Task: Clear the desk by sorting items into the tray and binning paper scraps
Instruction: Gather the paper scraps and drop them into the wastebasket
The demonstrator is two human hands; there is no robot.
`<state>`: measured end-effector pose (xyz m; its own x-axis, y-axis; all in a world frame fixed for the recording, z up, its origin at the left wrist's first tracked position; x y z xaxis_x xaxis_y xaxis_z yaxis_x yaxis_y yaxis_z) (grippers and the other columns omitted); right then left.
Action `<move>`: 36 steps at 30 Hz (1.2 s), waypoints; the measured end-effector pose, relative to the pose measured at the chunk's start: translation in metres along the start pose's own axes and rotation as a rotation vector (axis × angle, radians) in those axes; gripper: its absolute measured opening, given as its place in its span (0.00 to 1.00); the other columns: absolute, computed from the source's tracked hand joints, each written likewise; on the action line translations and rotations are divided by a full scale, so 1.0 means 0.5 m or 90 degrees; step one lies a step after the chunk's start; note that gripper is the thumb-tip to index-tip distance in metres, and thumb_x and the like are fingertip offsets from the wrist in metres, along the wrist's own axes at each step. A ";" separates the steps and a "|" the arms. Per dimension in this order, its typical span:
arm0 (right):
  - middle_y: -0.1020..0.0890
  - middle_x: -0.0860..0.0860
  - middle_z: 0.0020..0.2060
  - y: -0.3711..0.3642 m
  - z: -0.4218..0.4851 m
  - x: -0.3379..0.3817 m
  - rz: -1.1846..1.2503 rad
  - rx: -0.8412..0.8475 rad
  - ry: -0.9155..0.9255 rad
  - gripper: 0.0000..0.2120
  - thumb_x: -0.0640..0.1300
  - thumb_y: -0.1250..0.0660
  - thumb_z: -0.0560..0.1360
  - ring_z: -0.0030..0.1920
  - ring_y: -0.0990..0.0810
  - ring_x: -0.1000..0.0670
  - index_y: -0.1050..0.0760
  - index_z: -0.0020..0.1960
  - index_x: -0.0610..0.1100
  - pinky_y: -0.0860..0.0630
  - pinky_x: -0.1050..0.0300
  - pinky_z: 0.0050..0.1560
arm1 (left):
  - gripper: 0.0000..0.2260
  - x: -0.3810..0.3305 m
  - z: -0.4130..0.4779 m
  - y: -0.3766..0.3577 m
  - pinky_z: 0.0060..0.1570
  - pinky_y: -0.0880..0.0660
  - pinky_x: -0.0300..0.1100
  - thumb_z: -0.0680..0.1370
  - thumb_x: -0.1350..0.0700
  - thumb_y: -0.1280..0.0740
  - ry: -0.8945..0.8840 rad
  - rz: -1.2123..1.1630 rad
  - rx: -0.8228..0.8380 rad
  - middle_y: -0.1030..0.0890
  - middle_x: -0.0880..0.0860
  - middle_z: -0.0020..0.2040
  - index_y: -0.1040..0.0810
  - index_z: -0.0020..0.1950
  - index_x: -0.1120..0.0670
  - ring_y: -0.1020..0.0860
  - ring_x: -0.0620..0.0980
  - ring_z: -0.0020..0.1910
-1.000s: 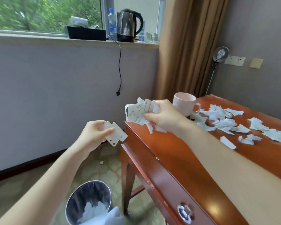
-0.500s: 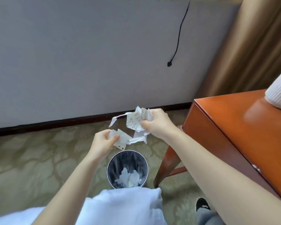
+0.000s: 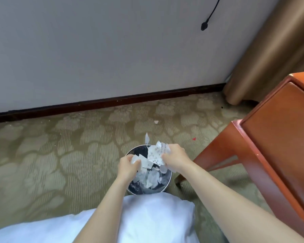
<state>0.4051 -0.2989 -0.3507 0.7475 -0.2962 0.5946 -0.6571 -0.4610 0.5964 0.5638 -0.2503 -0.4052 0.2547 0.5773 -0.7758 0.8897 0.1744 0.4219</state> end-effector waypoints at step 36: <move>0.18 0.47 0.53 0.059 -0.092 0.047 -0.174 -0.002 0.082 0.10 0.42 0.40 0.76 0.55 0.22 0.43 0.21 0.52 0.46 0.24 0.49 0.57 | 0.12 -0.130 -0.104 0.031 0.56 0.26 0.45 0.78 0.51 0.39 -0.214 0.350 0.175 0.20 0.50 0.56 0.24 0.59 0.53 0.23 0.49 0.55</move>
<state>0.3987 -0.2809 -0.2946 0.8781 -0.0536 0.4755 -0.4344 -0.5059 0.7452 0.5415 -0.2436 -0.3237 0.7591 0.2386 -0.6056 0.6506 -0.3066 0.6948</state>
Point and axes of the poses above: each hand's wrist, its own z-axis towards the middle knuckle, its own y-axis out of the back of the hand, x = y × z, the point moved 4 cm from there along z, towards the middle knuckle
